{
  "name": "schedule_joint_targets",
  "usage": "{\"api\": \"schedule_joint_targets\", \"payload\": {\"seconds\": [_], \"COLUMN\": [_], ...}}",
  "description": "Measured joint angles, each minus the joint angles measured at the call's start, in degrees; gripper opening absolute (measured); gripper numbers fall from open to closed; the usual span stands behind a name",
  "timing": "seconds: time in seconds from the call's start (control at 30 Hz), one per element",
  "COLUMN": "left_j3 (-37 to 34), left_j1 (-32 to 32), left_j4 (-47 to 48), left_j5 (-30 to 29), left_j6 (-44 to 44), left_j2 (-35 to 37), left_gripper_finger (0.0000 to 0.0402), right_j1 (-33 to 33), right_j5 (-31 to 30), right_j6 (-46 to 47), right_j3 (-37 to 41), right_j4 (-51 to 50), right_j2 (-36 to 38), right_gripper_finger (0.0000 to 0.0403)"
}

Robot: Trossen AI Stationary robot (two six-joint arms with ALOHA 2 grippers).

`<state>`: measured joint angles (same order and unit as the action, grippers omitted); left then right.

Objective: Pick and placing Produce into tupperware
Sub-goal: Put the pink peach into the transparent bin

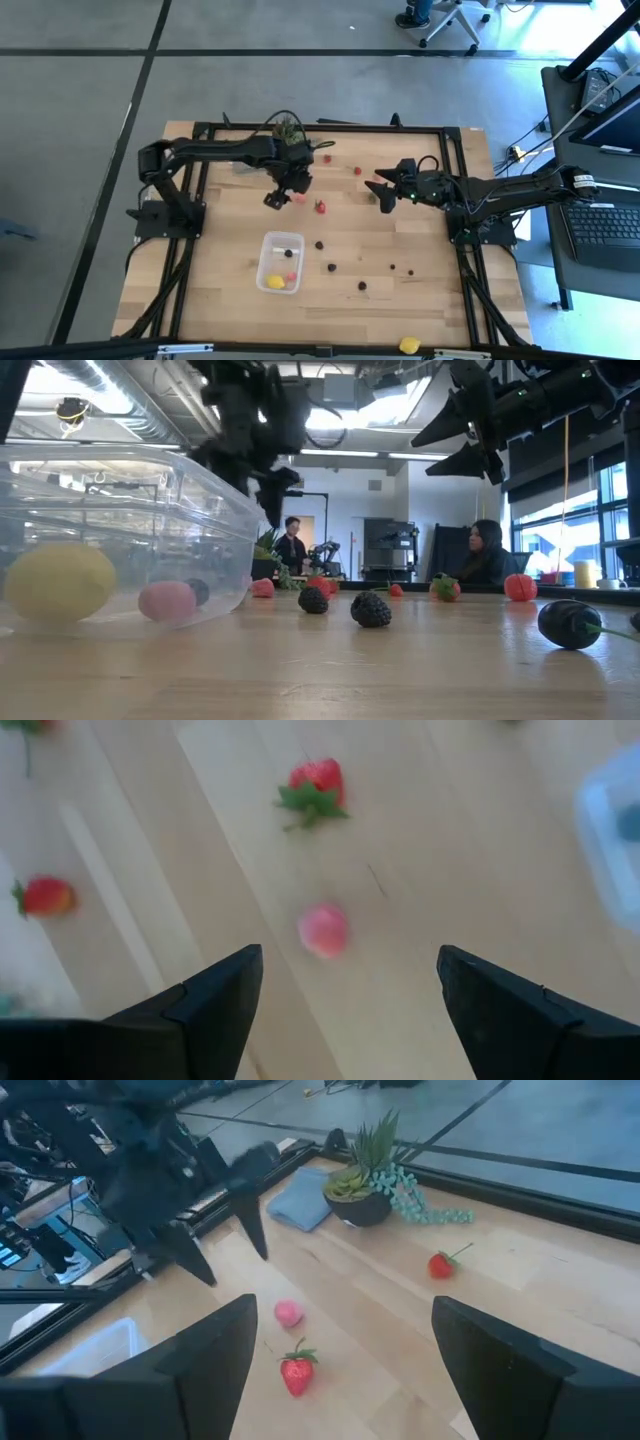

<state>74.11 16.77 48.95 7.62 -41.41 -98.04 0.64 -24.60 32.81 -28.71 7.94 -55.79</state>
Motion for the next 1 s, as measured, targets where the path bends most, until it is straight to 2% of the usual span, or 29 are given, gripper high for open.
{"api": "schedule_joint_targets", "payload": {"seconds": [0.13, 0.47, 1.0], "left_j3": [0.00, 0.00, -6.94], "left_j1": [0.01, 0.09, 1.88], "left_j4": [-4.04, -4.46, -9.75], "left_j5": [0.02, -0.34, -2.10], "left_j6": [-1.18, -0.09, 3.82], "left_j2": [-4.06, -10.36, -10.43], "left_gripper_finger": [0.0285, 0.0254, 0.0251], "right_j1": [0.07, 0.07, 0.09], "right_j5": [-0.50, -0.48, -0.38], "right_j6": [0.10, 0.08, -0.25], "right_j3": [0.00, 0.00, 0.00], "right_j4": [-0.01, -0.09, -0.15], "right_j2": [0.00, 0.00, 0.00], "right_gripper_finger": [0.0303, 0.0303, 0.0303]}}
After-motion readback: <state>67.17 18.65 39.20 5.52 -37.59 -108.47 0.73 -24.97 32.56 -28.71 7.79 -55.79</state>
